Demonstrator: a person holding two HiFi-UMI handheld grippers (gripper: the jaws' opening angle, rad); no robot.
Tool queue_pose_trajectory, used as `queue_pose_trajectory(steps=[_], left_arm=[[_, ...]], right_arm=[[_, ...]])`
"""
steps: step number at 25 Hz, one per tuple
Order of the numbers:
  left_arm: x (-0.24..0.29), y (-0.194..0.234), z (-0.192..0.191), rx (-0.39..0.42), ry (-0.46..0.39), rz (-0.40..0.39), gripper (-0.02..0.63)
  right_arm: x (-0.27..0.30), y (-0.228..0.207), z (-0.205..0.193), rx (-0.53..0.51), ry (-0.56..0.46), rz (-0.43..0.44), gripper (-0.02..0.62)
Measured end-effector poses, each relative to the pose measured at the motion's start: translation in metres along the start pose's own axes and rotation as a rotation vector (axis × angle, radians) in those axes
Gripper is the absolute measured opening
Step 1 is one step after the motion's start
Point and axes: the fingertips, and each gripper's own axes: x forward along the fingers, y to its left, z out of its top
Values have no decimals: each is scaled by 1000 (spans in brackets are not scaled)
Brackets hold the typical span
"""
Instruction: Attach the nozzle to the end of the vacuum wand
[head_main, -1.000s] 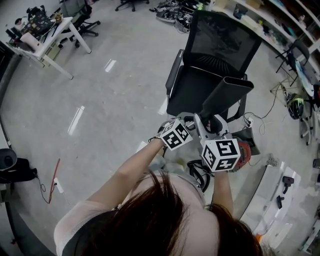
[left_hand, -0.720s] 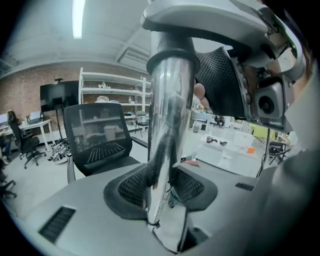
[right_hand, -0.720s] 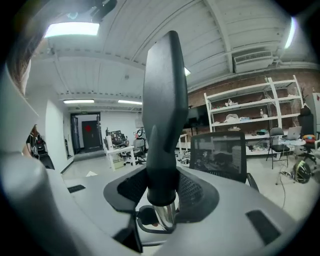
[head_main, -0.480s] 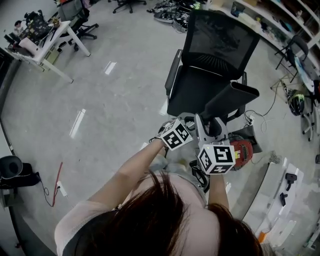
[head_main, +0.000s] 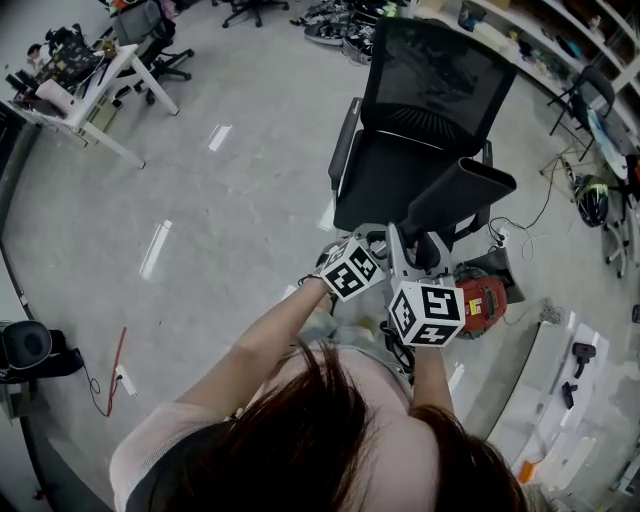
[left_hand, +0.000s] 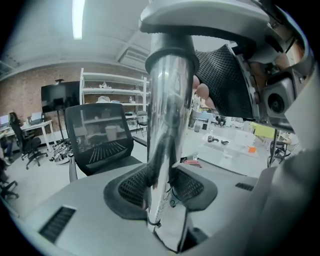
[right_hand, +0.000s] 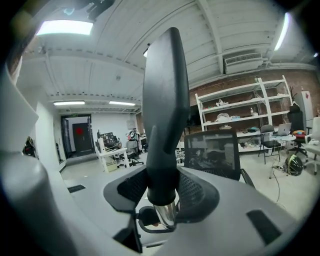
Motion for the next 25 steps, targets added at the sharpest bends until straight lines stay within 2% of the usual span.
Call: queue_pose_trajectory(steps=[7, 13, 19, 22, 25], left_arm=[[-7, -3, -2, 3, -21, -3, 158], [-13, 0, -6, 9, -23, -14, 158], [-17, -1, -7, 19, -30, -37, 158], [-15, 1, -7, 21, -21, -37, 158], [-15, 3, -6, 25, -15, -30, 158]], right_arm=[[-4, 12, -4, -98, 94, 109, 179], [-7, 23, -8, -138, 157, 332, 179], [-12, 29, -11, -223, 269, 569, 179], [-10, 28, -10, -235, 273, 592, 177], [-6, 26, -8, -228, 271, 516, 172]])
